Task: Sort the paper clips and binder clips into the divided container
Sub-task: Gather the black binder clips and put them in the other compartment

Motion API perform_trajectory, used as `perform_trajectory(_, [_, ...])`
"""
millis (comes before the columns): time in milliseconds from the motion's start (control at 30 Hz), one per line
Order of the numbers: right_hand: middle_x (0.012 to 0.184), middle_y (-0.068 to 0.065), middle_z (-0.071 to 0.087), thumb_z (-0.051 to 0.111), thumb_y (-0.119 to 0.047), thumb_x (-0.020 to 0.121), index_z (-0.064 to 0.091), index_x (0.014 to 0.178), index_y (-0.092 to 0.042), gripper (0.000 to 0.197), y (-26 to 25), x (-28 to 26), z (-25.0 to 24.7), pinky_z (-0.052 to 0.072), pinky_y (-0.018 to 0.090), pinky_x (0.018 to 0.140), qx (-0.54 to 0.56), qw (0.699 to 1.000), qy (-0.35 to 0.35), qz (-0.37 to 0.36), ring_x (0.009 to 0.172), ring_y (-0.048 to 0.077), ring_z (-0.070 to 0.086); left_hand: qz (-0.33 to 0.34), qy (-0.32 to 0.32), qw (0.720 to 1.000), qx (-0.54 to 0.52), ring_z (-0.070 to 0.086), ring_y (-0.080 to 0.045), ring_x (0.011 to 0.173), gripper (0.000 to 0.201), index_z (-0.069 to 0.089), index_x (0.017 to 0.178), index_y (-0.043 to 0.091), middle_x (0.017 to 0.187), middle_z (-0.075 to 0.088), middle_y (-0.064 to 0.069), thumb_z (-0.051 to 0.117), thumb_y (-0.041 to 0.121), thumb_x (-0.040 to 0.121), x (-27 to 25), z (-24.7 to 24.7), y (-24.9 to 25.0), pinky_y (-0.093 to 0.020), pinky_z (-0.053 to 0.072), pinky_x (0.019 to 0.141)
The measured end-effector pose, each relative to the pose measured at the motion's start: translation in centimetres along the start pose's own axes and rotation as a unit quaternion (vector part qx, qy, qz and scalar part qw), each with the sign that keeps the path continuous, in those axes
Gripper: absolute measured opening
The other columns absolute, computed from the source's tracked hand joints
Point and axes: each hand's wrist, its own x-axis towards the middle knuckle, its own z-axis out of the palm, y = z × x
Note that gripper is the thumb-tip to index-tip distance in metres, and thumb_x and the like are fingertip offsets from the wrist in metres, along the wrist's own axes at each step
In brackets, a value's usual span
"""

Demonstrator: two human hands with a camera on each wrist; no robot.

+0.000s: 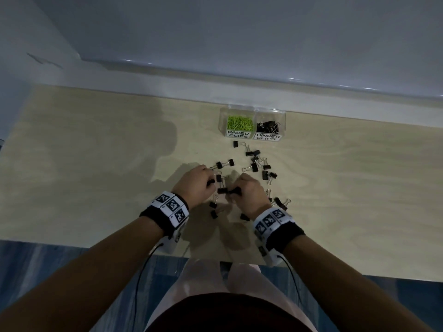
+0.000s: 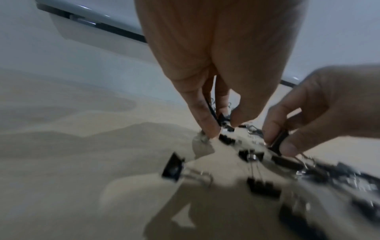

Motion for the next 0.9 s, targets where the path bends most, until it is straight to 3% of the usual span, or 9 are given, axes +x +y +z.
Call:
perform_trajectory(67, [0.089,0.003,0.062,0.073,-0.006,0.074,0.071,0.082,-0.011,0.01,1.2,0.4,-1.6,0.052,0.026,0.078,0.055,0.997,0.033,0.04,0.076,0.015,0.057,-0.009,0.019,0.998,-0.056,0.058,-0.017,0.076,0.014,0.065,0.091,0.009,0.088,0.064,-0.005,0.057,0.019,0.086,0.8,-1.1,0.6,-0.033,0.051,0.072])
perform_trajectory(167, [0.082,-0.002,0.066,0.077,-0.008,0.073,0.068,0.081,-0.017,0.014,2.5,1.2,-4.9,0.048,0.008,0.064,0.166,0.975,0.084,0.12,0.071,0.008,0.061,-0.015,0.037,0.99,-0.138,0.063,-0.015,0.076,0.013,0.067,0.092,0.009,0.086,0.069,-0.003,0.059,0.018,0.086,2.9,-2.8,2.0,-0.028,0.053,0.072])
perform_trajectory(300, [0.085,0.004,0.071,0.074,-0.006,0.076,0.068,0.084,-0.013,0.013,3.9,3.6,-9.7,0.057,0.023,0.067,0.249,0.947,0.134,0.152,0.072,0.013,0.069,0.034,0.054,0.986,-0.155,0.062,-0.011,0.08,0.015,0.064,0.1,0.009,0.095,0.067,0.0,0.055,0.017,0.091,7.1,-4.6,5.6,-0.014,0.047,0.071])
perform_trajectory(400, [0.085,0.002,0.071,0.075,-0.008,0.075,0.067,0.082,-0.016,0.014,4.6,6.4,-12.2,0.056,0.022,0.072,0.218,0.949,0.187,0.133,0.076,0.013,0.069,0.062,0.06,0.989,-0.123,0.062,-0.017,0.082,0.017,0.061,0.102,0.007,0.098,0.067,-0.005,0.052,0.018,0.093,10.9,-5.1,8.4,-0.026,0.052,0.076])
perform_trajectory(533, [0.084,0.001,0.068,0.076,-0.008,0.073,0.067,0.082,-0.015,0.015,5.0,10.0,-13.1,0.048,0.01,0.065,0.128,0.959,0.23,0.104,0.072,0.01,0.062,0.048,0.079,0.992,-0.091,0.062,-0.023,0.084,0.013,0.062,0.099,0.009,0.097,0.067,-0.009,0.054,0.015,0.09,14.9,-4.5,10.5,-0.032,0.052,0.075])
perform_trajectory(633, [0.088,0.006,0.07,0.072,-0.005,0.074,0.069,0.085,-0.013,0.014,5.6,11.1,-12.6,0.056,0.028,0.075,0.08,0.974,0.194,0.091,0.076,0.017,0.065,0.044,0.061,0.994,-0.08,0.063,-0.028,0.091,0.019,0.064,0.104,0.007,0.103,0.067,-0.013,0.054,0.01,0.089,16.1,-3.9,11.1,-0.033,0.051,0.078])
perform_trajectory(767, [0.096,0.01,0.07,0.067,-0.004,0.078,0.07,0.095,-0.009,0.018,6.1,9.3,-12.0,0.055,0.036,0.08,0.007,0.982,0.188,0.024,0.084,0.023,0.066,0.064,0.046,0.991,-0.109,0.065,-0.024,0.093,0.027,0.063,0.116,0.011,0.106,0.068,-0.012,0.054,0.009,0.09,14.8,-4.3,10.6,-0.029,0.051,0.083])
perform_trajectory(833, [0.095,0.009,0.068,0.065,-0.001,0.081,0.069,0.093,-0.008,0.015,6.4,7.3,-11.3,0.055,0.03,0.076,-0.01,0.978,0.206,-0.023,0.082,0.02,0.064,0.079,0.053,0.989,-0.118,0.066,-0.017,0.091,0.025,0.063,0.115,0.016,0.106,0.069,-0.007,0.055,0.012,0.091,12.6,-4.8,9.7,-0.028,0.052,0.084])
perform_trajectory(900, [0.093,0.005,0.067,0.061,0.0,0.083,0.067,0.091,-0.01,0.014,7.0,5.2,-10.2,0.054,0.023,0.075,-0.027,0.985,0.164,-0.042,0.079,0.014,0.062,0.079,0.032,0.992,-0.093,0.064,-0.014,0.089,0.021,0.063,0.111,0.015,0.103,0.068,-0.002,0.055,0.015,0.092,9.6,-4.7,8.2,-0.024,0.051,0.082])
